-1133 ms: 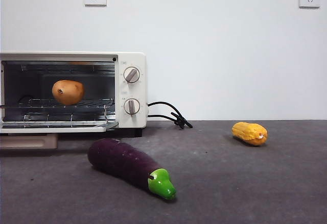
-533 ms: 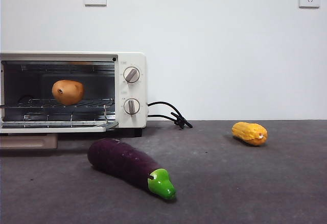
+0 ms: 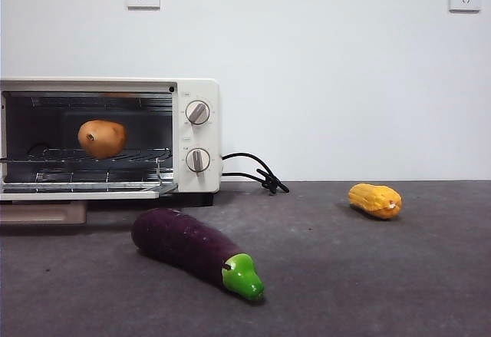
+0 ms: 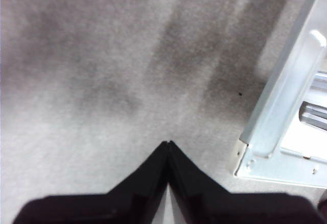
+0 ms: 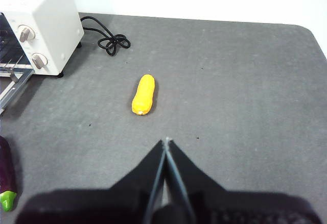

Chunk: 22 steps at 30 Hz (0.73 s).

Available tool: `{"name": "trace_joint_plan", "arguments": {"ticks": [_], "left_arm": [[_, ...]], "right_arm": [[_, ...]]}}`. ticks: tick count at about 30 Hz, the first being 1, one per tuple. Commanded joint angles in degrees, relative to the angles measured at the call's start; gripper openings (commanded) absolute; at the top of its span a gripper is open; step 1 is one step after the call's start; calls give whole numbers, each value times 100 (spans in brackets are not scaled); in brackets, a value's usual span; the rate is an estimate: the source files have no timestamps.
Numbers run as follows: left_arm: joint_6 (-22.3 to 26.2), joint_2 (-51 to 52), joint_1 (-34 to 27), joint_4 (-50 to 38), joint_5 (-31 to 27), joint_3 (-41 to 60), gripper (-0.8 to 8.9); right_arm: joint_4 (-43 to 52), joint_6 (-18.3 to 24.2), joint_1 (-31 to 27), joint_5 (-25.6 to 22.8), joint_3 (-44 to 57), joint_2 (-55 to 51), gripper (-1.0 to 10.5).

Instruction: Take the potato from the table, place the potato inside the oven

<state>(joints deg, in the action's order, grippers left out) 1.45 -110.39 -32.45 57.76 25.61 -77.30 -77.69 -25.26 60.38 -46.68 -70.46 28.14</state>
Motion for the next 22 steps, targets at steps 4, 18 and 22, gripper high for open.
{"name": "trace_joint_plan", "arguments": {"ticks": [4,18,22], "left_arm": [[-28,-138,107,-13,247,9,-9],[-24,-138,393,-24,750,9,-9],[-24,-138,400,-17,905,9,-9]], "right_arm": [[-79,-68,2,-26,39,-22,-4],[-81,-68,2,-24,39,-22,-4],[-81,-68,2,-17,39,-22,-4]]}}
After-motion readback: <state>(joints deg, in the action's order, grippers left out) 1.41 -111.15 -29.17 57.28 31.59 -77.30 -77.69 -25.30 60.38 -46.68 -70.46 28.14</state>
